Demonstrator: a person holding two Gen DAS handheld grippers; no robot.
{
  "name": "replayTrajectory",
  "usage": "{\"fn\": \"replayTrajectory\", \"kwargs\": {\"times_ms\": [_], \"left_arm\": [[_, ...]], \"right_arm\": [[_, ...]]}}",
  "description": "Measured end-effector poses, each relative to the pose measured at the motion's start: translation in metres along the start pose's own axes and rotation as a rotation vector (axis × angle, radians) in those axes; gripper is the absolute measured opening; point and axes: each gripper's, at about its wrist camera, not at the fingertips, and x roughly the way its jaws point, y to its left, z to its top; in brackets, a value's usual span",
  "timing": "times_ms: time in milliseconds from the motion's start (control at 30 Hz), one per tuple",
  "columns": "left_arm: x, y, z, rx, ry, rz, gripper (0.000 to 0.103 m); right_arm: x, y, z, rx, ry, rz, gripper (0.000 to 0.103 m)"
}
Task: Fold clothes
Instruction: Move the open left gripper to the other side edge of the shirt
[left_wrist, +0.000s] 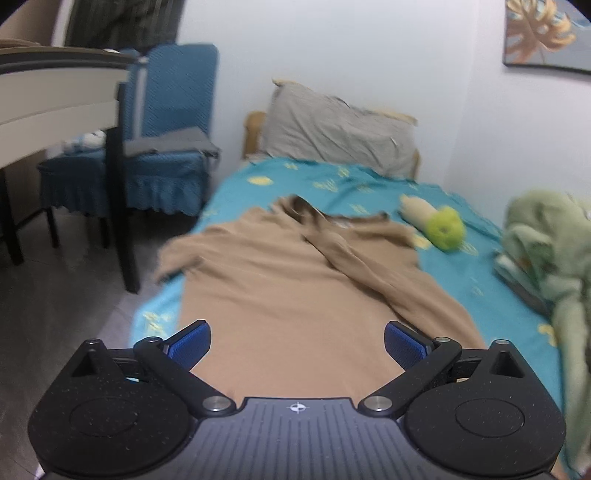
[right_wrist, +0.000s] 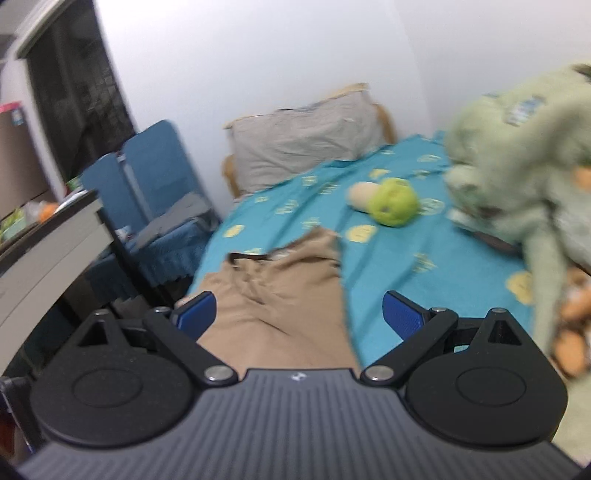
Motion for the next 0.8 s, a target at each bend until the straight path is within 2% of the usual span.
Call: {"fn": "replayTrajectory", "kwargs": {"times_ms": [200,333,467,600,633,700,733,767,800], "left_arm": [[0.001,-0.062,-0.019,-0.008,0.114,-0.177,0.093],[0.014,-0.106,-0.035,-0.075,0.234,-0.337,0.076],[0.027,-0.14,-0.055,-0.105,0.326,-0.457,0.064],[0.038,-0.164,-0.068,-0.06,0.364,-0.491,0.059],[0.043,-0.165,-0.071,-0.061,0.381,-0.487,0.054],[0.053,-0.168,-0.078,-0.065,0.415,-0.478,0.036],[0.059,-0.17,-0.081,-0.067,0.432,-0.473,0.013],[0.063,-0.17,-0.084,-0.07,0.445,-0.47,0.005],[0.063,-0.167,-0.084,-0.08,0.447,-0.472,0.005]], "right_arm": [[0.003,-0.034,0.009,0.015,-0.053,-0.097,0.098],[0.006,-0.063,0.009,0.1,-0.058,-0.111,0.098],[0.006,-0.093,0.011,0.211,-0.064,-0.119,0.098],[0.007,-0.105,0.01,0.277,-0.061,-0.105,0.098],[0.008,-0.105,0.009,0.275,-0.057,-0.101,0.098],[0.01,-0.103,0.009,0.266,-0.044,-0.103,0.098],[0.011,-0.103,0.009,0.261,-0.038,-0.104,0.098],[0.012,-0.102,0.008,0.257,-0.032,-0.105,0.098],[0.013,-0.101,0.008,0.253,-0.025,-0.106,0.098]]}}
